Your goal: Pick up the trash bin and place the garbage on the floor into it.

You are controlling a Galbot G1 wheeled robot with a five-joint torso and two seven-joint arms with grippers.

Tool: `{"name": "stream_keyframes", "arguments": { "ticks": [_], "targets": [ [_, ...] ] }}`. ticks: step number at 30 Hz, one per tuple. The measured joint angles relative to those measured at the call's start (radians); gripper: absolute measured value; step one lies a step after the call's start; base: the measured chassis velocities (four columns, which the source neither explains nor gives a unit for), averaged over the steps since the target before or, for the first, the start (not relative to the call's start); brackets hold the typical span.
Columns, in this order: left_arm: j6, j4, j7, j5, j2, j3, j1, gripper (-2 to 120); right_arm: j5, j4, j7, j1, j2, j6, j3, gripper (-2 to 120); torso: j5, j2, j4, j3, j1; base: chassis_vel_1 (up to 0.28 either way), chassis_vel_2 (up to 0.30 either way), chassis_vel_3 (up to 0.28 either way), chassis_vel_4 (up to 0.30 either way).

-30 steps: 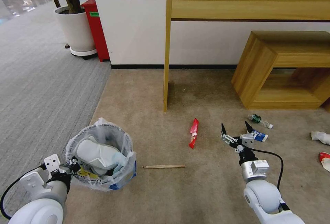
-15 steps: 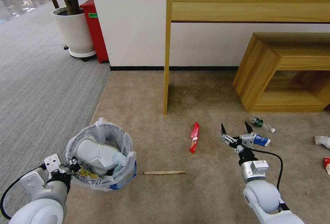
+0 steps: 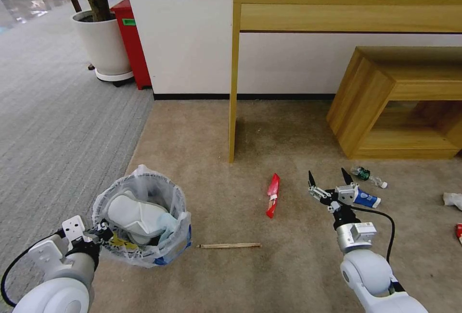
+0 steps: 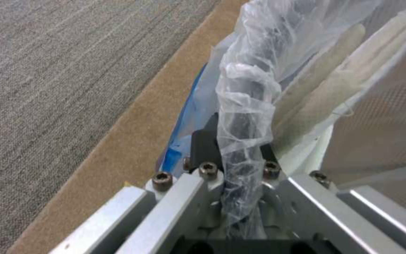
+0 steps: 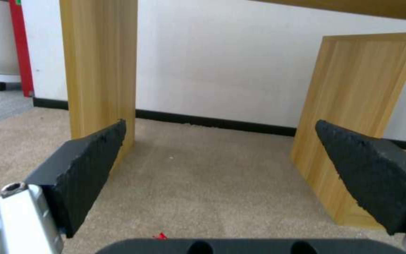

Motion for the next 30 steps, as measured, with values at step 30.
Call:
{"name": "stream_keyframes", "arguments": {
  "ticks": [30],
  "targets": [
    [-0.002,0.015,0.001,0.011,0.000,0.012,-0.005,0,0.101,-0.010,-0.200,0.040,-0.132,0.063,-0.069,100,0.0000,0.000,0.0000,0.000,0.000,0.000,0.000,0.000,0.000]
  ]
}}
